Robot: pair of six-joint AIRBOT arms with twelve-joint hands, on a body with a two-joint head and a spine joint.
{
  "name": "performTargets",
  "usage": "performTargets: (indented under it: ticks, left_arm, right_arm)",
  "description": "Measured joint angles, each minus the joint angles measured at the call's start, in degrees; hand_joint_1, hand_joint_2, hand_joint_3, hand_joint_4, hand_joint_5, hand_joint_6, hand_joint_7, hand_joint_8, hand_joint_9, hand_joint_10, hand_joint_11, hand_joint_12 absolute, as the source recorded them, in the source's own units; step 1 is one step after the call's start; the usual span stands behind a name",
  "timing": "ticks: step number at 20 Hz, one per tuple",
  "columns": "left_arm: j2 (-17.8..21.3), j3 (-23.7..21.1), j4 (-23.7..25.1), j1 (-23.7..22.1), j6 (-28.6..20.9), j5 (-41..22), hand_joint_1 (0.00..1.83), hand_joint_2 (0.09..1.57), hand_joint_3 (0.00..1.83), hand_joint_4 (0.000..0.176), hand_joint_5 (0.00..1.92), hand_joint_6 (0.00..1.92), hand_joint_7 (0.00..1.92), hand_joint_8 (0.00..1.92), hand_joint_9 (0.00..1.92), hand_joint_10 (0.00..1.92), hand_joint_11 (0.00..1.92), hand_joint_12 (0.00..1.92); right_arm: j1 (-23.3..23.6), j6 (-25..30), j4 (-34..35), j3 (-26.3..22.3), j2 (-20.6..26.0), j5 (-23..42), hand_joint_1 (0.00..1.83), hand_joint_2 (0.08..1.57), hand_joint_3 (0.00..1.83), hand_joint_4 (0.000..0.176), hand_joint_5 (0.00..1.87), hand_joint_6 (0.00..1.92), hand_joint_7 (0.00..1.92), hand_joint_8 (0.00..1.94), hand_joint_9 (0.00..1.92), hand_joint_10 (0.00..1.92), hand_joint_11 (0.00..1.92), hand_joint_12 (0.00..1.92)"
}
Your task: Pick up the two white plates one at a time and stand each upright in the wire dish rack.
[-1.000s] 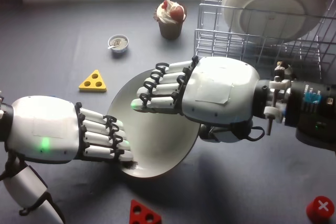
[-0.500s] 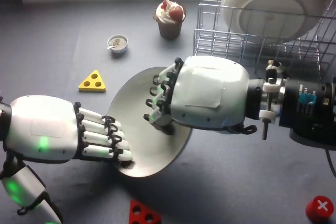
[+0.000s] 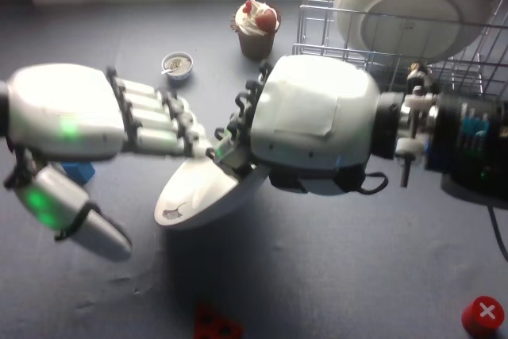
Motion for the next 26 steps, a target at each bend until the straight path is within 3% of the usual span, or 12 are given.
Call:
performTargets:
  ticks: [1,2,7,10,13,14,17,19,20,26]
  left_arm:
    - [0.3,0.4,-1.1,-0.4,0.0,-0.2,0.00,0.89,0.00,0.000,0.13,0.01,0.18,0.01,0.19,0.01,0.21,0.02]
    - [0.6,0.7,-1.2,-0.4,0.0,-0.5,0.01,0.89,0.00,0.000,0.12,0.00,0.16,0.00,0.16,0.00,0.19,0.01]
    - [2.2,0.5,-1.1,-3.1,0.0,-3.6,0.01,0.90,0.00,0.000,0.12,0.00,0.16,0.00,0.16,0.00,0.17,0.00]
    - [2.3,0.5,1.5,-3.1,0.0,-4.5,0.00,0.90,0.00,0.000,0.11,0.00,0.16,0.00,0.16,0.00,0.16,0.00]
    - [3.5,-0.5,0.5,-3.5,-0.1,-4.3,0.00,0.89,0.00,0.000,0.10,0.00,0.15,0.00,0.14,0.00,0.14,0.00]
    - [3.9,-0.5,0.3,-3.7,-0.1,-4.7,0.00,0.89,0.00,0.000,0.10,0.00,0.15,0.00,0.15,0.00,0.15,0.01]
    - [3.0,0.3,2.1,-3.7,-0.1,-5.5,0.00,0.89,0.00,0.000,0.09,0.00,0.13,0.00,0.12,0.00,0.15,0.01]
    - [2.3,0.7,4.0,-3.7,-0.1,-5.5,0.00,0.90,0.00,0.000,0.10,0.01,0.13,0.00,0.13,0.00,0.16,0.01]
    - [1.9,0.7,5.0,-3.9,0.0,-6.2,0.00,0.89,0.00,0.000,0.09,0.00,0.13,0.00,0.13,0.00,0.16,0.01]
    - [1.7,0.7,3.9,-4.7,-0.1,-9.3,0.00,0.90,0.00,0.000,0.09,0.00,0.13,0.00,0.13,0.00,0.15,0.01]
  right_arm:
    - [0.4,0.7,0.0,-0.6,0.8,0.0,1.47,1.05,0.00,0.000,0.96,0.98,1.05,0.64,1.13,0.73,1.14,1.00]
    - [0.8,1.8,0.0,-1.0,1.3,-0.4,1.49,1.05,0.00,0.000,0.96,0.97,1.06,0.61,1.13,0.69,1.10,1.17]
    - [3.4,10.5,0.3,-1.9,2.6,-3.7,1.50,1.05,0.00,0.000,0.92,1.02,1.07,0.62,1.12,0.69,1.04,1.26]
    - [7.0,19.5,-2.1,-2.0,2.7,-6.6,1.50,1.06,0.00,0.000,0.90,1.04,1.07,0.60,1.11,0.72,1.05,1.28]
    - [9.7,27.4,-6.1,-2.6,3.7,-7.5,1.50,1.05,0.00,0.000,0.93,0.99,1.10,0.56,1.11,0.73,1.04,1.30]
    - [10.8,30.3,-7.4,-2.7,4.5,-8.3,1.50,1.03,0.00,0.000,0.97,0.94,1.17,0.45,1.17,0.63,1.08,1.23]
    - [12.8,36.8,-9.2,-3.0,7.7,-10.2,1.50,1.06,0.00,0.000,0.95,0.96,1.08,0.61,1.10,0.75,0.99,1.35]
    - [13.7,42.5,-11.2,-2.7,8.8,-12.0,1.50,1.06,0.00,0.000,0.94,0.98,1.06,0.62,1.11,0.75,0.99,1.35]
    - [14.9,47.9,-14.5,-2.1,9.2,-12.9,1.50,1.06,0.00,0.000,0.94,0.98,1.07,0.61,1.11,0.75,0.98,1.36]
    - [21.4,68.3,-25.7,-1.2,11.5,-12.1,1.50,1.06,0.00,0.000,0.92,0.99,1.10,0.54,1.15,0.69,0.95,1.41]
